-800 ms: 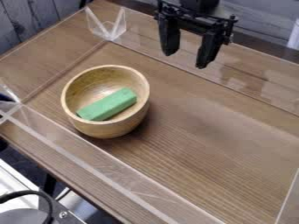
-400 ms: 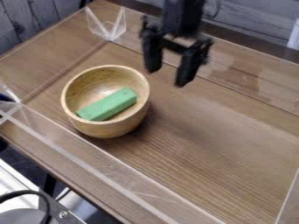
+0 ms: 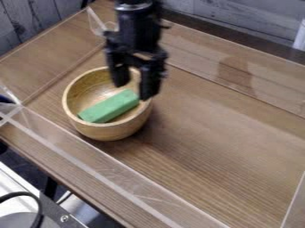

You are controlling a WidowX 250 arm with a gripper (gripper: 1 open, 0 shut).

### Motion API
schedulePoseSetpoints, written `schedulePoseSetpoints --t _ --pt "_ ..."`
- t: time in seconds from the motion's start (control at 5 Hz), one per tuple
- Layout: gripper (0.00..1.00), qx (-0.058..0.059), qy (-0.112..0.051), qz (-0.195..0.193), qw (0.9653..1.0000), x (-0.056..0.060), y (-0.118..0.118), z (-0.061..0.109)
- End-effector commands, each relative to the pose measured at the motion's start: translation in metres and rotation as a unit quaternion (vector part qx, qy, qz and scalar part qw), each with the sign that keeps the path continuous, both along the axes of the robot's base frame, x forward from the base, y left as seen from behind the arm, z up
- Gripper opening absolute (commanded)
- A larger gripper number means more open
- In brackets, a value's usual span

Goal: Remove the green block from inside the brown bowl and put it on the table

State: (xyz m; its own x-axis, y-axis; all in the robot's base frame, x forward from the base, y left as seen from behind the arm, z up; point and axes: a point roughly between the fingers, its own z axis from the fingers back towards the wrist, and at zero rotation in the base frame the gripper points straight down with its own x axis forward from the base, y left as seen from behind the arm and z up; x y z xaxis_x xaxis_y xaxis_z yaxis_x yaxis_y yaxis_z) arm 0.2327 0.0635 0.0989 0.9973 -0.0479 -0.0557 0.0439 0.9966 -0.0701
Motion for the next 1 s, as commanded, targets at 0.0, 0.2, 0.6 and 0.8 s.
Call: schedulePoseSetpoints --t 0.0,0.2,0.6,0.8 --pt "1.0 -0.001 -0.045 0.004 0.999 0.004 0.02 0.008" --pt "1.0 0.002 -0.042 0.001 0.9991 0.006 0.022 0.004" --pt "1.0 -0.001 -0.031 0.005 0.9995 0.008 0.025 -0.014" --pt "1.0 -0.003 -0.028 0.016 0.9995 0.007 0.029 -0.024"
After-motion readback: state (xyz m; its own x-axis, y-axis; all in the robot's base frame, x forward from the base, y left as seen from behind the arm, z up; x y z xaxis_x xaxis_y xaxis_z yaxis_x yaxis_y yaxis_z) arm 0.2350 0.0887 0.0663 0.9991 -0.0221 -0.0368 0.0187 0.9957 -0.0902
